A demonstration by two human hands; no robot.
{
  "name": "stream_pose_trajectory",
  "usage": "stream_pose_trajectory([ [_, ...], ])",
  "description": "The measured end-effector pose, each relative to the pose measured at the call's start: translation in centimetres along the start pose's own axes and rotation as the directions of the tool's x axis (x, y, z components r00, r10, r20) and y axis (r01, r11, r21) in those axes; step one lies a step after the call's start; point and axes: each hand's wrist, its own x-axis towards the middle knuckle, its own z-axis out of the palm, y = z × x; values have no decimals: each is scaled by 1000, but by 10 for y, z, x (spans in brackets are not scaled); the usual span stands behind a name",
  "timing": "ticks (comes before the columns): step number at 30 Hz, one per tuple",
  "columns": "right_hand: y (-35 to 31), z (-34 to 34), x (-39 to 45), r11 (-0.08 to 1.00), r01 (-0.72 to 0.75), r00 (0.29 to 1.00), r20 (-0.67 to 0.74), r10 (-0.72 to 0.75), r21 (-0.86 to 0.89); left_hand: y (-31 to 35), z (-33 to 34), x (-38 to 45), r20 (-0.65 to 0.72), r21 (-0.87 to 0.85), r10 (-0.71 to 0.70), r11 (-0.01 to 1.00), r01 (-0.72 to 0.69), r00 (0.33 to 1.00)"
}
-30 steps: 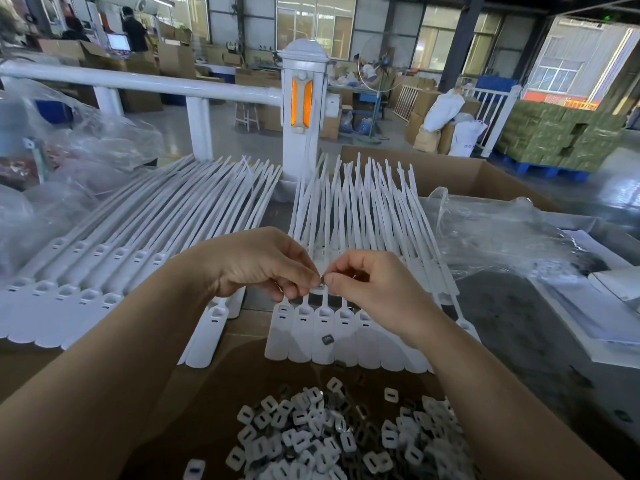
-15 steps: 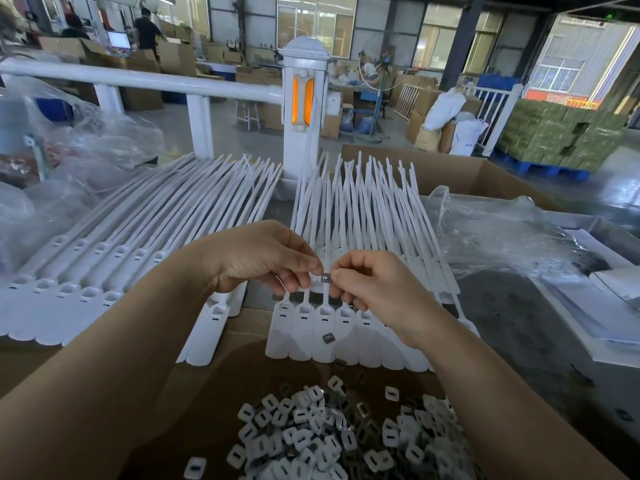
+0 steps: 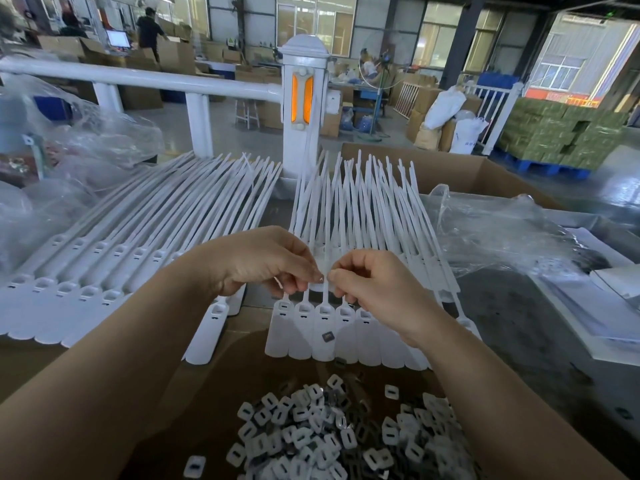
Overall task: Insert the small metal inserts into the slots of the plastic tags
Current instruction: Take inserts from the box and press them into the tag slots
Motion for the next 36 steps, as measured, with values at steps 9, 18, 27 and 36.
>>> stream_pose_trajectory([
  [9,11,-1,1,994,-60,998,28,62,-87,-15,8,10,-26,141,-203,968,205,979],
  [18,14,-1,3,992,-57,996,64,65,-113,-14,14,8,-38,171,-205,963,209,978],
  [27,16,-2,3,991,-48,995,83,59,-122,-14,14,6,-60,220,-171,959,180,984],
  [36,16,-2,2,991,-57,994,91,69,-123,-14,16,5,-61,236,-204,948,213,977],
])
